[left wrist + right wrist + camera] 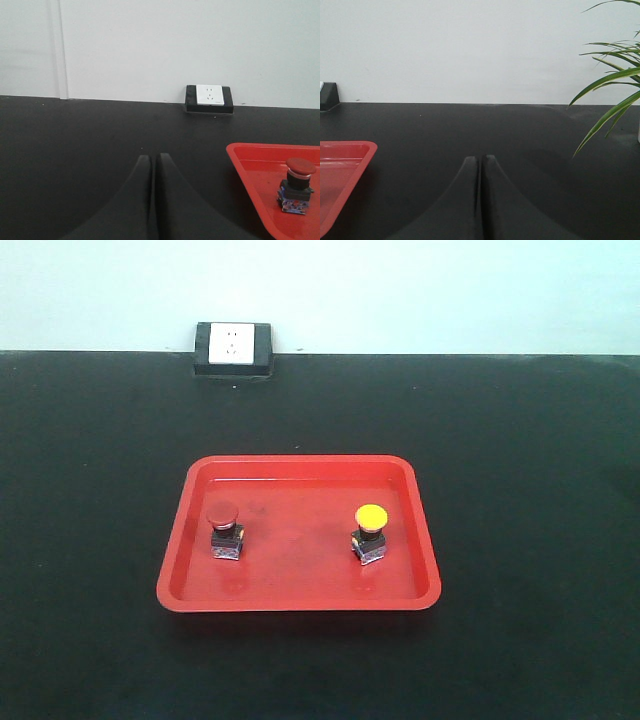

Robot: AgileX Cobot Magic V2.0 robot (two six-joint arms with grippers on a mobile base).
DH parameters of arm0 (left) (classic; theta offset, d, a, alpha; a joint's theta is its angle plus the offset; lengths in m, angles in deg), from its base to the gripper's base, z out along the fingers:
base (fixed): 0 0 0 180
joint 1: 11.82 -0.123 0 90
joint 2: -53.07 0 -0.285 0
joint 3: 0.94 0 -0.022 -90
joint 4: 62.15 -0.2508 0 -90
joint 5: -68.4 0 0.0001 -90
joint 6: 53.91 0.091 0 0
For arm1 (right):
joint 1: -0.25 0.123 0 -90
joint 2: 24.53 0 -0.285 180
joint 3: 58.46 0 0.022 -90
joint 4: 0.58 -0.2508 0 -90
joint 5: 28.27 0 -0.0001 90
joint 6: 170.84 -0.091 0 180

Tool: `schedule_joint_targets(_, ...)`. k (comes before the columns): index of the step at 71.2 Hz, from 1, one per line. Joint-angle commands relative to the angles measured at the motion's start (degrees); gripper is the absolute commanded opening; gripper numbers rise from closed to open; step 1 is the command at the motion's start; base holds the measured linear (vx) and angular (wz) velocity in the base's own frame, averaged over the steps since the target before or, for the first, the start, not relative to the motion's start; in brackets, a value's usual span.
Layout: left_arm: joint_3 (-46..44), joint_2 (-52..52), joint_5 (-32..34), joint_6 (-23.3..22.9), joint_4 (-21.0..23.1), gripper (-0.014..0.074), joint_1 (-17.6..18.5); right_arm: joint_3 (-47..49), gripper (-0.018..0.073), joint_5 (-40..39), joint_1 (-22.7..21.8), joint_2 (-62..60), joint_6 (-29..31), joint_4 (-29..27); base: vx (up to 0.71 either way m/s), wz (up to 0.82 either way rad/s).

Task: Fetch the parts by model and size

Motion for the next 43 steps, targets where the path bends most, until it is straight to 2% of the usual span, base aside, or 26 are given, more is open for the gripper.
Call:
schedule_joint_targets(1, 0.1, -0.8, 4.3, -0.5, 0.0, -0.0006, 0.3, -0.5, -0.0010, -4.6, -0.3, -0.3, -0.4, 0.2, 0.00, 0.00)
schedule_joint_targets(43, 0.1, -0.8, 4.3, -0.5, 0.0, -0.0006, 0.3, -0.5, -0.0010, -4.6, -0.3, -0.3, -0.4, -1.5, 0.00, 0.00)
